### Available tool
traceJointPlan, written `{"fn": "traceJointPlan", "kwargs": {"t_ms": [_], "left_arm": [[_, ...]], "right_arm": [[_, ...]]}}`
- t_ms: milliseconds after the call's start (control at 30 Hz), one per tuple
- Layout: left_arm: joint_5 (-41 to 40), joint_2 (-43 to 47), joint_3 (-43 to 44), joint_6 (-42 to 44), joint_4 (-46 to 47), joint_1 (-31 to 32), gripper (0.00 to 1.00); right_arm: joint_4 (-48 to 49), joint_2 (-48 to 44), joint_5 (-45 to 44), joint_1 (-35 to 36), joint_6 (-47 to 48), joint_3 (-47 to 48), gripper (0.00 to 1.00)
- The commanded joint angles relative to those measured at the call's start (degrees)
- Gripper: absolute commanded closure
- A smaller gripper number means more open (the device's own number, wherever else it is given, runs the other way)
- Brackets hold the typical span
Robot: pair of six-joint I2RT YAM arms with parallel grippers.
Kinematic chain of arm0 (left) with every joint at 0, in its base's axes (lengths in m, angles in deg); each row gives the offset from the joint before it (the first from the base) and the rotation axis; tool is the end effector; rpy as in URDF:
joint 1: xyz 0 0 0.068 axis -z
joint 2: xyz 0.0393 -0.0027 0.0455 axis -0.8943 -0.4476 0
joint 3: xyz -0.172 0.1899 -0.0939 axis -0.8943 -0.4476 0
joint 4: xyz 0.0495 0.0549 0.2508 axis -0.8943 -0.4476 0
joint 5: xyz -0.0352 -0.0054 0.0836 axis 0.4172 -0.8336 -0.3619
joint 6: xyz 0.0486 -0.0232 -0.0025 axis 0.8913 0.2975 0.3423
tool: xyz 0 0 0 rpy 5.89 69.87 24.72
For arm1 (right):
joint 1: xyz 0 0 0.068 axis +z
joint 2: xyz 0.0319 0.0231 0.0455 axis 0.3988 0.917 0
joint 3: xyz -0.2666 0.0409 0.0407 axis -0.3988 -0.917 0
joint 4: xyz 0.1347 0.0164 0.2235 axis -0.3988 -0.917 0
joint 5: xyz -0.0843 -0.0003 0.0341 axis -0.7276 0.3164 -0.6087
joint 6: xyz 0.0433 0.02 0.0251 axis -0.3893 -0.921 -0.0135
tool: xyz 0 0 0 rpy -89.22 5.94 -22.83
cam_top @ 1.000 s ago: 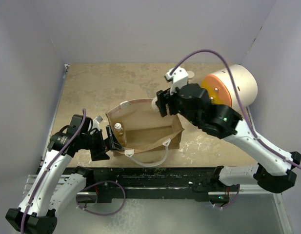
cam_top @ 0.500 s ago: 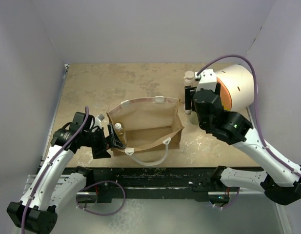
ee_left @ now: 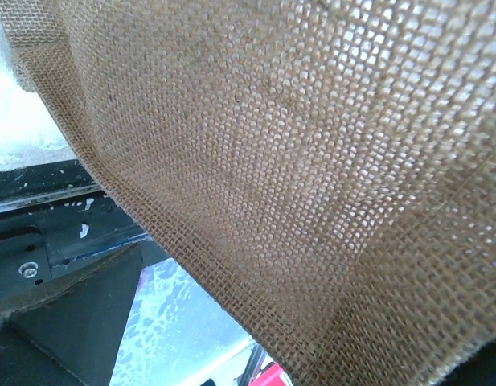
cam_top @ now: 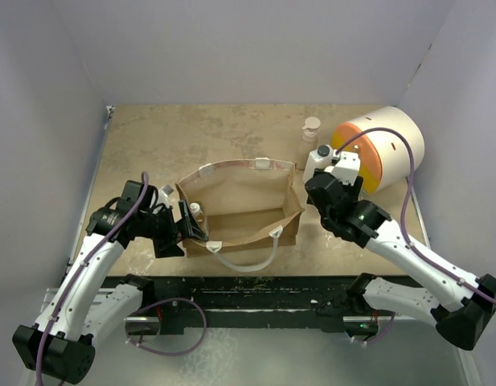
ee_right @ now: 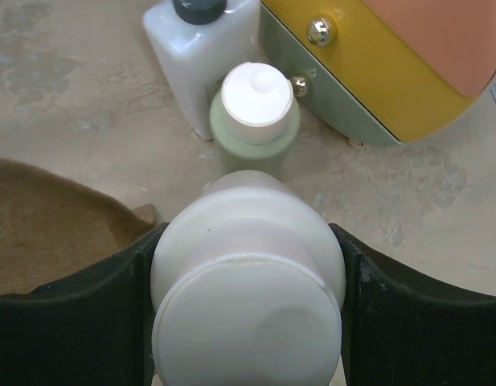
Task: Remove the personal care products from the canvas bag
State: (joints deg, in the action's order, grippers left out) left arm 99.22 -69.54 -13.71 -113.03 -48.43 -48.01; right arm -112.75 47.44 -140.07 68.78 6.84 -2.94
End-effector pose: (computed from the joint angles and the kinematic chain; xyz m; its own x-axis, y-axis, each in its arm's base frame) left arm 0.1294 -0.0544 0.2750 -0.9341 -0.3566 -0.0167 -0.2628 0.7185 -0.6440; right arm 0.1596 0.1217 0.3294 -0.3303 0.1992 -0.9226 0.2429 0.9625 0.1208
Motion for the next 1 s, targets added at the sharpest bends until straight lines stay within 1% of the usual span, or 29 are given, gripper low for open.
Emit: {"fn": "traceJointPlan", "kwargs": {"t_ms": [0,133,233,433,500,633,900,933,967], "left_arm": [[-0.9,0.3,0.2,-1.5,2.3,-0.2,0.01],[-1.2,0.3,0.2,-0.8,1.7,-0.1,0.01],[-1.4,0.0,0.2,-0.3,1.6,-0.2,0.01],[-0.7,-0.3,-0.7,-0.5,2.8,-0.1,0.01],[-0.3,-0.8,-0.7,0.0,2.7,-0.1,0.01],[-0.6,-1.8,-0.2,1.1,2.1,-0.1,0.01],[-0.2,-2.0,0.2,1.0,1.7,-0.2,0.01],[-0.1,-1.8,0.1,1.0,1.6,-0.2,0.01],[0.1,-1.8,0.0,1.0,1.5,-0.1,0.01]], "right_arm": [[4.1,3.3,-2.8,-4.3,-9.8,-0.6,1.0],[4.7,7.5,-0.4,-9.6,-12.1,-1.7,1.0],[7.6,8.9,3.2,-13.8,-10.7,-3.0,1.0],[18.0,6.3,8.5,-19.3,-4.8,-8.9,1.0],[19.8,5.9,9.7,-20.6,-3.6,-10.0,1.0],[23.6,6.6,9.7,-21.2,-0.8,-11.9,1.0],[24.9,10.3,10.4,-21.7,-2.4,-12.7,1.0],[25.0,10.8,10.4,-21.7,-2.7,-12.6,0.97],[25.2,11.1,10.4,-21.6,-2.7,-12.7,0.91]]}}
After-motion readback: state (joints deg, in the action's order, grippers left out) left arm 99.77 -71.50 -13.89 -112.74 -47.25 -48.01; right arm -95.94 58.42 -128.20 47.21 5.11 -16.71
